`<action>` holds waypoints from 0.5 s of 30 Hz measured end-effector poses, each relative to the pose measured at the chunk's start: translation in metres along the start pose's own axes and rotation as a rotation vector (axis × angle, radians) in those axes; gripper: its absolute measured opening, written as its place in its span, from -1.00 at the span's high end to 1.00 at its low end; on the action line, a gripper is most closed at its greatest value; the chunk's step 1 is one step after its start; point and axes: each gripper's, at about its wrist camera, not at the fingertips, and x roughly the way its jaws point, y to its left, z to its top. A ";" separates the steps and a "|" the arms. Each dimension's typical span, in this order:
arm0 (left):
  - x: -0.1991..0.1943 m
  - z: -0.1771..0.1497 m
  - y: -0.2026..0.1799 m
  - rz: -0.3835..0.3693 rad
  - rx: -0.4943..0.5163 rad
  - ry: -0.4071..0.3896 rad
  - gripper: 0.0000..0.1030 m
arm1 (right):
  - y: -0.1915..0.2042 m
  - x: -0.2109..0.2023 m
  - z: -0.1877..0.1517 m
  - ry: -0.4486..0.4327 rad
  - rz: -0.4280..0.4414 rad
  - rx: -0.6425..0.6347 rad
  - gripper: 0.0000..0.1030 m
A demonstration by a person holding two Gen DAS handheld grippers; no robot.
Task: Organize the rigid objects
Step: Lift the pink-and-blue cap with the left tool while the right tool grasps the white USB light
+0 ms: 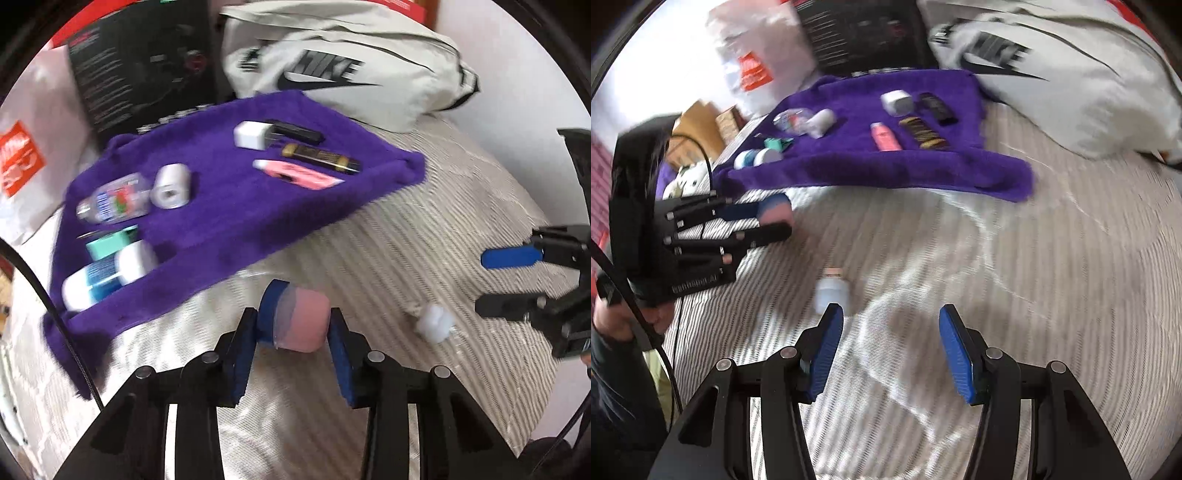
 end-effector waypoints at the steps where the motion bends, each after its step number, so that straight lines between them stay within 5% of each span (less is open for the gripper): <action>1: -0.002 -0.002 0.006 0.002 -0.013 0.000 0.30 | 0.008 0.004 0.001 -0.001 0.002 -0.025 -0.05; 8: -0.013 -0.018 0.037 -0.003 -0.104 -0.010 0.30 | 0.038 0.025 -0.002 0.007 -0.027 -0.125 -0.02; 15: -0.014 -0.028 0.040 -0.029 -0.143 -0.016 0.29 | 0.047 0.034 0.000 -0.013 -0.079 -0.130 0.36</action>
